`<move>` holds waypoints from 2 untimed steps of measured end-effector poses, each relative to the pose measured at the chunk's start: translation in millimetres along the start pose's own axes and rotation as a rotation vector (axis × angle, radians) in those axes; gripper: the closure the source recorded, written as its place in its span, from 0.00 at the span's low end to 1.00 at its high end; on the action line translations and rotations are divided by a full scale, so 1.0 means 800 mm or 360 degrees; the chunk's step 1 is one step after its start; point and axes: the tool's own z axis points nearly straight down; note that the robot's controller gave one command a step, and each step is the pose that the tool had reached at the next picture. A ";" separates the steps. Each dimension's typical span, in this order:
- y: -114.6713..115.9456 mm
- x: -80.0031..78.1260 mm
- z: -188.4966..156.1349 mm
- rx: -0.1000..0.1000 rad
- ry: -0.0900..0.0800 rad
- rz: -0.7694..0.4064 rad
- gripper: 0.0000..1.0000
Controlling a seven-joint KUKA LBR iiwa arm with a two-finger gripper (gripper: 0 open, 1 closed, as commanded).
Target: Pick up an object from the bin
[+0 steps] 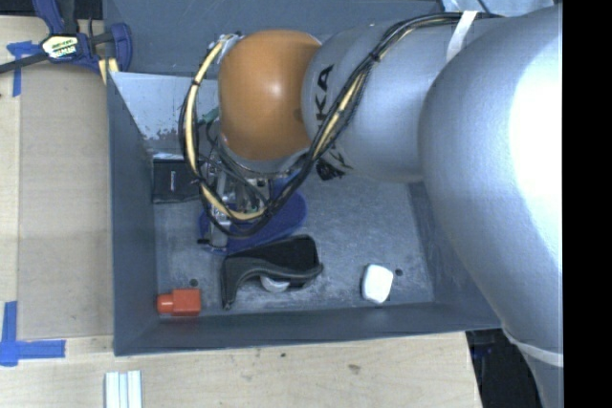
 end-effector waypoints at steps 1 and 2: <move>0.003 -0.002 -0.007 -0.0007 -0.0012 -0.0003 1.00; 0.014 -0.065 -0.053 -0.0010 -0.0018 0.0317 1.00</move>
Offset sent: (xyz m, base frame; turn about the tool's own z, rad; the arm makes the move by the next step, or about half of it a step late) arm 0.0000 0.0000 0.0000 0.0000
